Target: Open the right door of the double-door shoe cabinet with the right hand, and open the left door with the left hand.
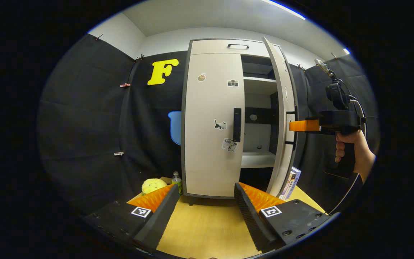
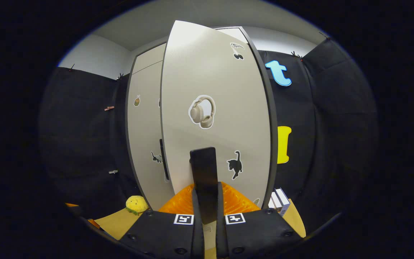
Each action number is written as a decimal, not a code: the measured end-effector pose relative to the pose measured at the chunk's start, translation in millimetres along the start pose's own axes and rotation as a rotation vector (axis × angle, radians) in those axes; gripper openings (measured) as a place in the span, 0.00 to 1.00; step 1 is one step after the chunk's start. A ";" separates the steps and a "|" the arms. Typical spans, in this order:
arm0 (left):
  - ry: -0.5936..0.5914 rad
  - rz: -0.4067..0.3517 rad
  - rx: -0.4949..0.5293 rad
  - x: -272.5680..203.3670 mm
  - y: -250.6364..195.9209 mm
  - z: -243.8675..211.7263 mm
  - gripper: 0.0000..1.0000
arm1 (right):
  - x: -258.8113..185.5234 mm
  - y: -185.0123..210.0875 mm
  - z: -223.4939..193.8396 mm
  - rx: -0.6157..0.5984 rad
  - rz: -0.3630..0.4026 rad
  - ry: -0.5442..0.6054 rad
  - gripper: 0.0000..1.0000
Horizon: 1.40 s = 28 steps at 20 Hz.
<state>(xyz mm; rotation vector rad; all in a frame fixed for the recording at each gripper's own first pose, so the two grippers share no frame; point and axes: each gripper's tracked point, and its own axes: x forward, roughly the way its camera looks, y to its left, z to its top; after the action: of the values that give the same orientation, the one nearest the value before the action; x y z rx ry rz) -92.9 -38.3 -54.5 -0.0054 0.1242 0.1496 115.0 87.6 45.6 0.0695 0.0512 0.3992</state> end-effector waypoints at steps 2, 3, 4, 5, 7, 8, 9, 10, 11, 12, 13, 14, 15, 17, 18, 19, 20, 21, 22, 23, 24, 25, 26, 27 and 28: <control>0.006 -0.001 -0.013 -10.3 -13.9 -2.9 0.95 | -6.3 -8.2 1.5 0.004 0.007 0.013 0.17; 0.011 -0.003 -0.022 -14.7 -20.4 -4.8 0.95 | -8.8 -11.7 2.8 -0.007 0.008 0.018 0.17; 0.014 -0.005 -0.029 -17.4 -26.0 -5.8 0.95 | -11.8 -15.6 3.6 -0.020 0.004 0.022 0.17; 0.016 -0.004 -0.033 -20.2 -29.8 -6.5 0.95 | -14.2 -20.0 3.8 -0.028 -0.003 0.024 0.17; 0.012 0.006 -0.037 -26.1 -35.4 -4.8 0.95 | -19.3 -29.9 4.5 -0.033 -0.028 0.019 0.16; 0.004 0.011 -0.039 -29.5 -36.7 -2.3 0.95 | -21.0 -34.5 6.1 -0.036 -0.041 0.015 0.16; -0.001 0.016 -0.042 -33.5 -38.1 -1.8 0.95 | -22.5 -39.5 7.3 -0.038 -0.054 0.011 0.16; -0.004 0.018 -0.044 -36.0 -39.5 -0.1 0.95 | -24.1 -45.5 7.8 -0.040 -0.067 0.010 0.16; -0.005 0.020 -0.044 -38.0 -41.1 0.4 0.95 | -26.2 -51.9 8.4 -0.045 -0.080 0.008 0.16; -0.004 0.023 -0.042 -40.0 -41.9 0.6 0.95 | -27.4 -59.6 8.9 -0.054 -0.096 0.011 0.15; -0.001 0.025 -0.040 -41.9 -42.8 -0.3 0.95 | -28.0 -69.4 9.4 -0.060 -0.120 0.012 0.14; 0.001 0.026 -0.040 -43.8 -43.6 -0.3 0.95 | -28.9 -78.7 11.9 -0.048 -0.158 0.008 0.15; 0.005 0.024 -0.042 -45.1 -45.3 -0.5 0.95 | -28.6 -89.5 14.5 -0.040 -0.200 0.011 0.15; 0.017 0.012 -0.049 -44.7 -50.8 -1.8 0.95 | -39.0 -106.2 18.6 -0.006 -0.215 0.012 0.07; 0.021 0.007 -0.049 -45.1 -53.1 -1.6 0.95 | -32.5 -101.5 14.4 0.036 -0.174 0.021 0.05; 0.024 0.001 -0.045 -45.1 -56.6 -2.2 0.95 | -38.9 -99.7 15.2 0.041 -0.164 0.028 0.05; 0.029 -0.005 -0.042 -45.8 -60.5 -2.8 0.92 | -39.6 -101.6 14.5 0.016 -0.168 0.023 0.05; 0.033 -0.012 -0.037 -46.1 -65.3 -4.5 0.95 | -40.8 -106.1 14.9 -0.007 -0.181 0.019 0.05; 0.031 -0.020 -0.034 -46.3 -67.4 -3.1 0.95 | -44.6 -111.4 15.7 -0.023 -0.192 0.012 0.05; 0.028 -0.028 -0.032 -46.6 -69.0 -1.0 0.95 | -48.1 -114.5 16.2 -0.021 -0.188 0.012 0.05; 0.030 -0.038 -0.028 -46.8 -72.6 -1.6 0.95 | -51.1 -113.8 13.8 -0.012 -0.184 0.020 0.05; 0.035 -0.043 -0.023 -46.1 -72.6 -2.7 0.95 | -55.7 -115.9 12.3 -0.010 -0.194 0.019 0.05; 0.038 -0.051 -0.019 -44.5 -71.3 -3.2 0.95 | -63.2 -116.7 14.5 -0.012 -0.212 0.009 0.06; 0.039 -0.060 -0.014 -40.7 -69.7 -2.9 0.95 | -69.5 -117.7 17.4 -0.010 -0.225 -0.003 0.05; 0.040 -0.066 -0.006 -36.5 -68.3 -3.4 0.95 | -73.9 -117.3 17.2 -0.009 -0.231 -0.010 0.05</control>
<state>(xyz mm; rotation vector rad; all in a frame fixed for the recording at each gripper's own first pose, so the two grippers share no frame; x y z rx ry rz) -119.0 -111.3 -53.6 -0.0189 0.1630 0.0840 93.4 -50.0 56.3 0.0564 0.0467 0.1681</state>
